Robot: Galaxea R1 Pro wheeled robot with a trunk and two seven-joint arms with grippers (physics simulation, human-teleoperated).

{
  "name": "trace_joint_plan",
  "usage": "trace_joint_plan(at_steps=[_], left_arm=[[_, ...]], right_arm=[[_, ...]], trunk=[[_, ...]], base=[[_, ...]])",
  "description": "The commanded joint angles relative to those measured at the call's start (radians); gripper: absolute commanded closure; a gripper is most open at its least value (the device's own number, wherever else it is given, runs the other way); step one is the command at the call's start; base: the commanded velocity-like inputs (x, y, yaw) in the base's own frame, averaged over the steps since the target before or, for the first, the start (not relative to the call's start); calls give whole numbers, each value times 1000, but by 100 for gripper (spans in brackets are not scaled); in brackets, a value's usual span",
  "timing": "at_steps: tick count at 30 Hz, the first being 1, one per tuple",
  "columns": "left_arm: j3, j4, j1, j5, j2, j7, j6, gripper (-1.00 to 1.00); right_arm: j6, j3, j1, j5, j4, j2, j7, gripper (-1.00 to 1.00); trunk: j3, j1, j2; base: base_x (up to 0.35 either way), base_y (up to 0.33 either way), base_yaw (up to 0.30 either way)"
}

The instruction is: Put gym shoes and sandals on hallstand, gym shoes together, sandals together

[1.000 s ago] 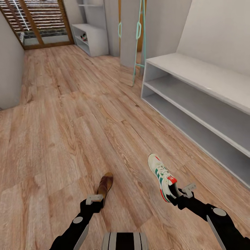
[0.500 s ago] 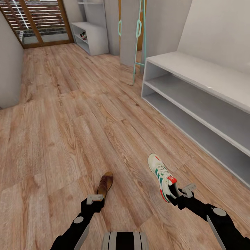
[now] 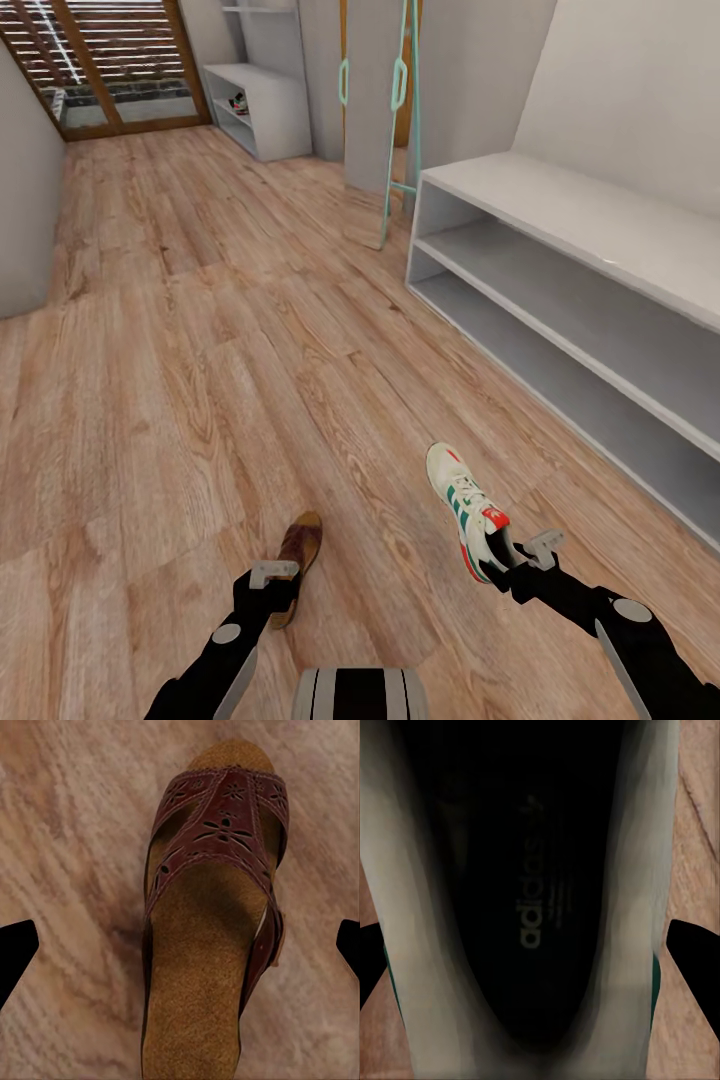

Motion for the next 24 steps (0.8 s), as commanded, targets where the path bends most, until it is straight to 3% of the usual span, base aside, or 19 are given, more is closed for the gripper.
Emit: trace_joint_plan(at_steps=[1, 13, 24], left_arm=[[-6, 1, -1, 7, 1, 8, -4, -100], [-5, 1, -1, 7, 1, 8, -3, -100], [-8, 0, -2, 4, -2, 8, 0, -100]], right_arm=[[6, -2, 0, 3, -1, 0, 6, 100], [6, -4, 0, 3, -1, 0, 6, 100], [7, -4, 0, 3, -3, 0, 6, 100]], trunk=[[-1, 0, 0], [-1, 0, 0], [-56, 5, -3]], base=[[38, -7, 0], [9, -2, 0], [0, 0, 0]])
